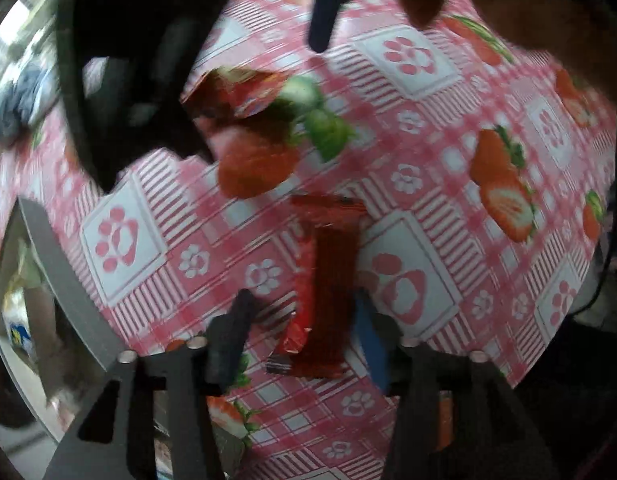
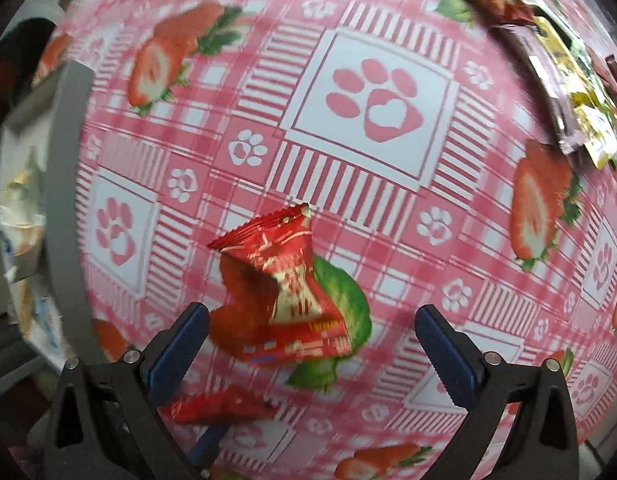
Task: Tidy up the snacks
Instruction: 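Grasp red bar with left tool while right tool grasps red twisted candy, then carry red bar with left tool while right tool carries red candy to white tray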
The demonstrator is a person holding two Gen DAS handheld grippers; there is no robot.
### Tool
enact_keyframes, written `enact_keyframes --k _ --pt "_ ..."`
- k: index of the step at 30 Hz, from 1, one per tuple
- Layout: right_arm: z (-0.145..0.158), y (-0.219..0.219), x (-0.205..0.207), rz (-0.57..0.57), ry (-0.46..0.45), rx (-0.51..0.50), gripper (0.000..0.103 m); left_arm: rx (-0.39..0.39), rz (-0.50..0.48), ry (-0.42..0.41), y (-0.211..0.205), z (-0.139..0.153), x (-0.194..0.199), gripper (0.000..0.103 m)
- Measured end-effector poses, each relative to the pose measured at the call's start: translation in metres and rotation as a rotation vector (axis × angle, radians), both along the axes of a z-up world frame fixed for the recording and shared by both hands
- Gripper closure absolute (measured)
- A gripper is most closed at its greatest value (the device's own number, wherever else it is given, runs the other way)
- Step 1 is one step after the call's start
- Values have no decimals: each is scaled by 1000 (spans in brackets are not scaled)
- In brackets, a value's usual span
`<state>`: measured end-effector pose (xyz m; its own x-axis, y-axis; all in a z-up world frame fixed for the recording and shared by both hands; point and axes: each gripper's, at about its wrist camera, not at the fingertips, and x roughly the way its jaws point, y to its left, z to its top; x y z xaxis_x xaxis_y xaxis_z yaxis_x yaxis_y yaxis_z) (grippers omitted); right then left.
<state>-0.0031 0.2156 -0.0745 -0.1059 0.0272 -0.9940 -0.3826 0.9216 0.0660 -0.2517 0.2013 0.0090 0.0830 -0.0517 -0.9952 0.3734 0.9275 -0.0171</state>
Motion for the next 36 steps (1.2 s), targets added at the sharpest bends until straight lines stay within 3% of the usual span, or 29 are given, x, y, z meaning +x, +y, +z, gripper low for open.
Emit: enact_keyframes --k 1,4,5,7,12,13,15,16,25,33,36 --pt "-3 1 3 0 -2 -10 4 -13 19 6 8 4 1 45" --pt "1 8 0 35 -59 -46 33 3 12 2 13 2 2 43" --pt "5 7 -1 45 -74 -41 60 13 10 -3 13 1 3 39" --pt "10 -1 -1 36 -70 -27 62 16 24 6 17 -1 12 36" --pt "14 -59 -3 -159 -6 94 62 7 77 31 23 1 23 40" --pt "14 -71 -7 -195 7 106 62 3 76 22 24 2 24 44" --pt "13 -88 -15 -247 26 119 62 -8 57 6 22 4 29 76" --pt "12 -100 -20 -281 42 129 62 -6 55 6 20 5 30 78" --pt "8 -141 -62 -409 99 176 62 -126 230 46 63 23 45 81" --pt "19 -96 -113 -400 76 197 62 -137 275 -18 89 60 22 81" --pt "26 -78 -103 -365 58 200 62 -145 325 -40 99 74 12 81"
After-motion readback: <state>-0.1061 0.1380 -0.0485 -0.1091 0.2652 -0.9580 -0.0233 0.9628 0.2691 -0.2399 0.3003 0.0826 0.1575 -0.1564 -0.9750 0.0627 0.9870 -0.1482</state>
